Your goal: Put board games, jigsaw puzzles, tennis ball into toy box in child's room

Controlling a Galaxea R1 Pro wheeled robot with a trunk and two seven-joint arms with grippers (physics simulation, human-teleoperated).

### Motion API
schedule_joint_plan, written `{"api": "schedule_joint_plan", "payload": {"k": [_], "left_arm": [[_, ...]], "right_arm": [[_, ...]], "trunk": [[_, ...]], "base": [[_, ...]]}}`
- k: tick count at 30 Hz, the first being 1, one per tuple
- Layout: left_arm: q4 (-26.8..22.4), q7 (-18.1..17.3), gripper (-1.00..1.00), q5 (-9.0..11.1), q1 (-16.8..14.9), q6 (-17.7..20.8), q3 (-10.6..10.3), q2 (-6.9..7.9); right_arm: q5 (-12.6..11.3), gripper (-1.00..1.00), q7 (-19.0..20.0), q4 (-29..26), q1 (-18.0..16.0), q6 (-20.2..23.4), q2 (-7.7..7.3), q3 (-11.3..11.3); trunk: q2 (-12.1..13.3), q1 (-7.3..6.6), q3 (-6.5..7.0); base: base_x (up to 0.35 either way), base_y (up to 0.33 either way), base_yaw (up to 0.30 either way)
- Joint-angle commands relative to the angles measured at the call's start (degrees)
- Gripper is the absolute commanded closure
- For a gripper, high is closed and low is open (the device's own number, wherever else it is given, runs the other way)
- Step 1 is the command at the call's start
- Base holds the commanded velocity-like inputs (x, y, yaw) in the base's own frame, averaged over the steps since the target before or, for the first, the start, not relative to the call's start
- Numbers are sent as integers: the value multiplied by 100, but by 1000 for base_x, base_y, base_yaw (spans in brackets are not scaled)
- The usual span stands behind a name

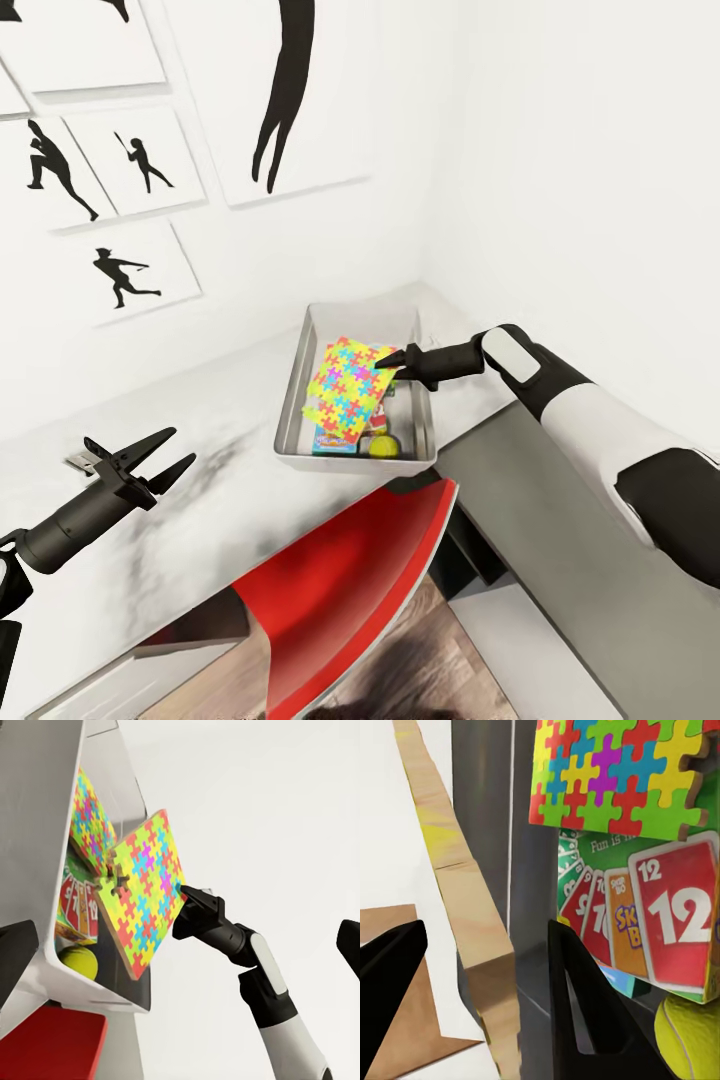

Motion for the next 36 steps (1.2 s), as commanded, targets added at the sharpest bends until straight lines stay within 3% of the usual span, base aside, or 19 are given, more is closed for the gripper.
{"api": "schedule_joint_plan", "payload": {"k": [1,15,36], "left_arm": [[0,-37,-100,-33,-5,24,7,0],[-7,-44,-100,-33,-5,29,8,3],[-10,-46,-100,-33,-5,25,7,0]], "right_arm": [[31,100,56,0,-7,0,-4,29],[29,100,56,1,-79,0,-19,20],[30,100,60,-4,-88,0,-18,11]], "trunk": [[-10,3,-18],[-10,3,-133],[-10,3,-147]], "base": [[0,0,0],[0,0,0],[21,12,0]]}}
